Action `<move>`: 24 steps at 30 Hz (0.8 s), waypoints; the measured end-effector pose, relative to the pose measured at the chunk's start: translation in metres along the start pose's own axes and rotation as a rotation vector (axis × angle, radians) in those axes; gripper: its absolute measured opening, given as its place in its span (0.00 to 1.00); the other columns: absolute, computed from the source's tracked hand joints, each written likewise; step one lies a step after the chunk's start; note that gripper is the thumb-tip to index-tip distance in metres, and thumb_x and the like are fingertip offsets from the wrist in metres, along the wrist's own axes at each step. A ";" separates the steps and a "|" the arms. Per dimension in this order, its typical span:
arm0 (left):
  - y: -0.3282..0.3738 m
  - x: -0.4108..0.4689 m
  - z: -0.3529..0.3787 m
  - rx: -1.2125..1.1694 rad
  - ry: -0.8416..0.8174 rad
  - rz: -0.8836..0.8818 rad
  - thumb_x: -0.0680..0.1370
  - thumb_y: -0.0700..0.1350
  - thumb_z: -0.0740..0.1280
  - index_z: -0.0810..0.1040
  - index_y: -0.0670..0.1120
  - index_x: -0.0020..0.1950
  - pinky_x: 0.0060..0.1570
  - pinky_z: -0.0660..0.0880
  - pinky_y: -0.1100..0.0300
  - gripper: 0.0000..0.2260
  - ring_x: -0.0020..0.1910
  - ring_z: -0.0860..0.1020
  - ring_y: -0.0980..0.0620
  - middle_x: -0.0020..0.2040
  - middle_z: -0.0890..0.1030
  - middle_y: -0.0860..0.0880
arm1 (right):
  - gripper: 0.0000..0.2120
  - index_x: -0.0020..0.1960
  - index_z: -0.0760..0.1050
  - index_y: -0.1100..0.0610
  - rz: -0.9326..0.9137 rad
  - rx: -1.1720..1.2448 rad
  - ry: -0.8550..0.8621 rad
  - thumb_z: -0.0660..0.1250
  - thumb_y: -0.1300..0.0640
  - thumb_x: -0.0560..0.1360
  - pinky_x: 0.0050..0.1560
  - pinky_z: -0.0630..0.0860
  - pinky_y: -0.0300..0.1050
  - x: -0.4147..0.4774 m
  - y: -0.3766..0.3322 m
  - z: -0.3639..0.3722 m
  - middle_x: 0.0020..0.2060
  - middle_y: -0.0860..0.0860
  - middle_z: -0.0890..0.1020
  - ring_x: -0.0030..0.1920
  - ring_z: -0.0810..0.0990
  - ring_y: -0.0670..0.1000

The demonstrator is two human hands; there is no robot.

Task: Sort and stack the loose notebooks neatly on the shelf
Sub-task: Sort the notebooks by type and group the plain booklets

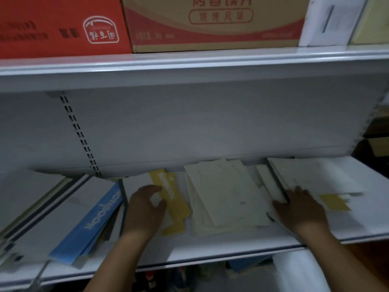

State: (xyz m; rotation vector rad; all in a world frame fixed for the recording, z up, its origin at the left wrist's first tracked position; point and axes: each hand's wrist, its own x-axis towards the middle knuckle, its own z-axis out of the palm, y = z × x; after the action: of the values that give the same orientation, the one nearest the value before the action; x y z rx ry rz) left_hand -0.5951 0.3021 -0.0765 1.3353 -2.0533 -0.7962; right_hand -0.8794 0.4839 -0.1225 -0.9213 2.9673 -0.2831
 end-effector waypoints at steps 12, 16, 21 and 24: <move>0.073 -0.025 0.057 -0.199 -0.386 0.259 0.77 0.43 0.65 0.78 0.56 0.48 0.43 0.70 0.80 0.07 0.47 0.78 0.65 0.47 0.81 0.57 | 0.35 0.73 0.60 0.54 0.057 0.187 0.045 0.61 0.36 0.72 0.72 0.58 0.50 -0.008 0.013 -0.015 0.74 0.55 0.60 0.73 0.58 0.56; 0.085 -0.027 0.063 -0.223 -0.409 0.278 0.77 0.45 0.65 0.78 0.57 0.48 0.40 0.69 0.82 0.06 0.44 0.76 0.69 0.45 0.79 0.63 | 0.29 0.73 0.59 0.56 -0.024 0.059 -0.051 0.53 0.41 0.78 0.71 0.59 0.44 -0.010 0.013 -0.017 0.74 0.53 0.62 0.74 0.60 0.53; 0.098 -0.030 0.070 -0.500 -0.455 0.101 0.77 0.36 0.64 0.80 0.51 0.44 0.45 0.78 0.65 0.11 0.41 0.82 0.56 0.44 0.84 0.46 | 0.08 0.43 0.71 0.55 -0.111 0.079 0.168 0.55 0.63 0.78 0.32 0.66 0.39 -0.016 0.019 -0.028 0.42 0.55 0.82 0.43 0.81 0.55; 0.109 -0.032 0.067 -0.792 -0.585 -0.189 0.77 0.38 0.63 0.80 0.39 0.53 0.41 0.81 0.61 0.08 0.40 0.84 0.49 0.46 0.84 0.39 | 0.09 0.37 0.78 0.62 -0.179 0.405 0.593 0.61 0.65 0.73 0.29 0.64 0.35 -0.025 0.035 -0.029 0.26 0.57 0.79 0.26 0.78 0.53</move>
State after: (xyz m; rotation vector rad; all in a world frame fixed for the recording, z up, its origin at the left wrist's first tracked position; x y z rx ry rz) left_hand -0.6971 0.3795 -0.0457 0.8893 -1.6616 -2.0094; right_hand -0.8807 0.5313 -0.1009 -1.2086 3.0969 -1.3152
